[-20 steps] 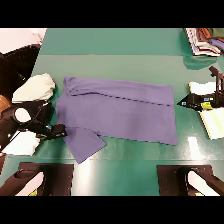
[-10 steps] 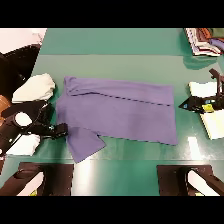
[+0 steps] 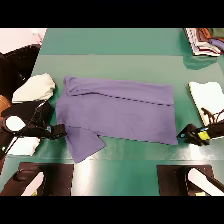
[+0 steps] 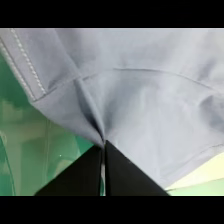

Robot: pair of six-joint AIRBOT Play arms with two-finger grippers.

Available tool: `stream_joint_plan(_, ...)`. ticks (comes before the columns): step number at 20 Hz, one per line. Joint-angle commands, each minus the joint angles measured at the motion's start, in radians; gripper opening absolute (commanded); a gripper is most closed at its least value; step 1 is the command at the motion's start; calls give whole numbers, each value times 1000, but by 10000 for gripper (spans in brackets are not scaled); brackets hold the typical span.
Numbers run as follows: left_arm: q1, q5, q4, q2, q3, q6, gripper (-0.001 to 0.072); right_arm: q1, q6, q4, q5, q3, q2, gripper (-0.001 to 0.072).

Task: Fold the shirts.

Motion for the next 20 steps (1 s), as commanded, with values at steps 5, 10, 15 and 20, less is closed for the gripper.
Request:
stream_joint_plan(5,1,-99,61,10,30,19,22,159,0,34,-91,-40,-18,93)
stream_joint_plan(10,1,-319,137,198,77,-35,21,174,0,-151,97,48,171,15)
stream_joint_plan(15,1,-492,32,320,102,-80,21,175,11,-242,204,118,365,15)
stream_joint_plan(20,1,-218,88,104,226,15,21,290,21,-241,75,303,196,15)
